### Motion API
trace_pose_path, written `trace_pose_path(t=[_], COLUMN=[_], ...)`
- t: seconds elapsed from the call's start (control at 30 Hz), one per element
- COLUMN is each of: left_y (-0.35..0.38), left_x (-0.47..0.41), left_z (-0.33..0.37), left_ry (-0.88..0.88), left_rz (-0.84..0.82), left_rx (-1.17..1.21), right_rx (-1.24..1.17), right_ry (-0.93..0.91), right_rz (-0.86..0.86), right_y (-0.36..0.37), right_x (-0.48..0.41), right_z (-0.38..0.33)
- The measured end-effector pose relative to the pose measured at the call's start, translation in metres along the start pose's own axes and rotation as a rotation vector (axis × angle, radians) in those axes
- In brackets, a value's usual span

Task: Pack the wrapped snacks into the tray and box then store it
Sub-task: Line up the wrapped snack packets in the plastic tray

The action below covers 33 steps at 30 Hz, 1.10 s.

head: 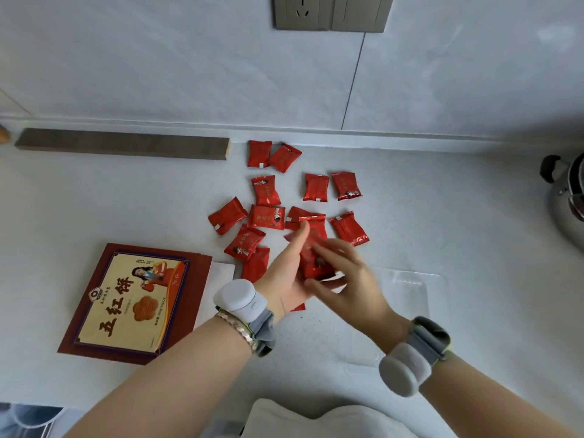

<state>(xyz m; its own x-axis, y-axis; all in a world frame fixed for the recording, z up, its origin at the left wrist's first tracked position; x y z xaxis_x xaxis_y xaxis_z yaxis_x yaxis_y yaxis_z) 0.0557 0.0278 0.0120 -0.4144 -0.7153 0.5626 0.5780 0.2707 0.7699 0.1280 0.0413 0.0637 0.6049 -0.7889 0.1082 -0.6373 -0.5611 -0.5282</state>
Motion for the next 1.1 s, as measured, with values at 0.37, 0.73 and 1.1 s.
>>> trace_pose_path(t=[0.37, 0.73, 1.1], left_y=[-0.110, -0.115, -0.014], left_x=[0.043, 0.052, 0.026], left_z=[0.036, 0.025, -0.026], left_ry=[0.117, 0.073, -0.137], left_rz=[0.519, 0.569, 0.039], left_rx=[-0.146, -0.260, -0.201], right_rx=[0.413, -0.230, -0.076], right_ry=[0.234, 0.582, 0.442], right_rz=[-0.538, -0.144, -0.059], right_y=[0.084, 0.062, 0.017], right_x=[-0.036, -0.035, 0.001], right_z=[0.060, 0.069, 0.025])
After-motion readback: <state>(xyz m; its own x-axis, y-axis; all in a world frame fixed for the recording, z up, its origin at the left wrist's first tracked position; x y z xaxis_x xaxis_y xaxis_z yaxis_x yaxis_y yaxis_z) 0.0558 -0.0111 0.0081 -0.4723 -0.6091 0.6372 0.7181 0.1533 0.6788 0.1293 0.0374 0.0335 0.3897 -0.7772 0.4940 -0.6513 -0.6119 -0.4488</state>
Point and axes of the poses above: each hand's wrist, its own x-axis away from the middle knuckle, its own y-axis out of the palm, z = x × y, the point moved 8 cm from there along -x, towards the middle knuckle, and after that the axes turned 14 degrees about -z, right-handed, at the moved point
